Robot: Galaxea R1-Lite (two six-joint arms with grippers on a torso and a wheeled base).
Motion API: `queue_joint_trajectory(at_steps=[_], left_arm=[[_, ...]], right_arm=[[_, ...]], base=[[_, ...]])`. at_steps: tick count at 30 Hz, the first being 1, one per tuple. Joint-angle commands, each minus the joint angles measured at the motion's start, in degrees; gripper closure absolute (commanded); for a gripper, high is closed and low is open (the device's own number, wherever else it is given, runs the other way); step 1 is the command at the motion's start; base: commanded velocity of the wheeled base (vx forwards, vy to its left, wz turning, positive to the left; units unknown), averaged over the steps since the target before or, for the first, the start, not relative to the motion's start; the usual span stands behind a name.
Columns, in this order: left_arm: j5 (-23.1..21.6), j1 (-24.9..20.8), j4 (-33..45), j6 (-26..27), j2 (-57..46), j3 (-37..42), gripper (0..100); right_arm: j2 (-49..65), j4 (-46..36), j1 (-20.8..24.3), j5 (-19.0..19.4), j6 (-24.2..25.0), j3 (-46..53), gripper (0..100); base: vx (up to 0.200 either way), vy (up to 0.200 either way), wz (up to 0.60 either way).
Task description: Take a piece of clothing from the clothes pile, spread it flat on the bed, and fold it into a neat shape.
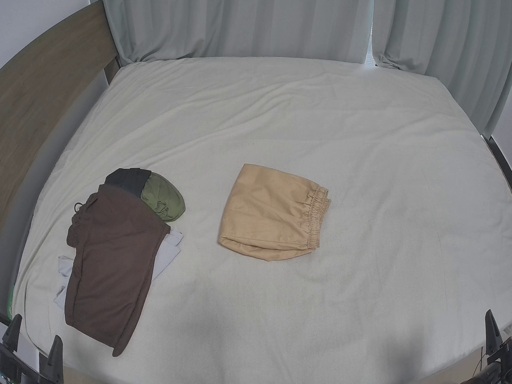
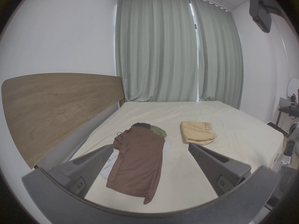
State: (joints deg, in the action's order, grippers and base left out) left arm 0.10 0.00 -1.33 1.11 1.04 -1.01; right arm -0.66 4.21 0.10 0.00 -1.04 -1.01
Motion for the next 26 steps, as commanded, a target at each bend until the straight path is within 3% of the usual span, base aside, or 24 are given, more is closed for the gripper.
queue_joint_trajectory(at_steps=[1, 4, 7, 9, 10, 14, 15, 26], left_arm=[[0.61, 0.26, 1.33, -0.14, -0.86, 1.01, 0], [0.52, 0.18, 1.33, 0.03, -0.86, 1.01, 0], [0.52, 0.18, 1.33, -0.23, -0.86, 1.01, 0], [0.52, 0.18, 1.33, -0.58, -0.86, 1.01, 0], [0.52, 0.18, 1.33, -0.58, -0.86, 1.01, 0], [0.61, 0.18, 1.33, -0.67, -0.86, 1.01, 0], [0.52, 0.18, 1.24, -0.76, -0.86, 1.01, 0], [0.34, 0.26, 1.33, -0.76, -0.86, 1.01, 0]], right_arm=[[0.66, -0.16, -0.01, 1.41, -0.37, 1.01, 0], [0.66, -1.66, -0.1, 8.26, 1.83, 1.01, 0], [0.66, -2.01, -0.1, 6.86, 1.92, 0.92, 0], [0.66, -4.29, 0.08, -1.32, 1.83, 1.01, 0], [0.66, -5.08, 0.08, -2.2, 2.35, 0.92, 0], [0.66, -4.38, -0.1, -0.44, 2.18, 0.92, 0], [0.66, -4.38, -0.01, 1.05, -0.02, 1.01, 0], [0.66, -4.38, -0.1, 0.97, 0.68, 1.01, 0]], base=[[0.0, 0.0, 0.0], [0.0, 0.0, 0.0], [0.0, 0.0, 0.0], [0.0, 0.0, 0.0], [0.0, 0.0, 0.0], [0.0, 0.0, 0.0], [0.0, 0.0, 0.0], [0.0, 0.0, 0.0]])
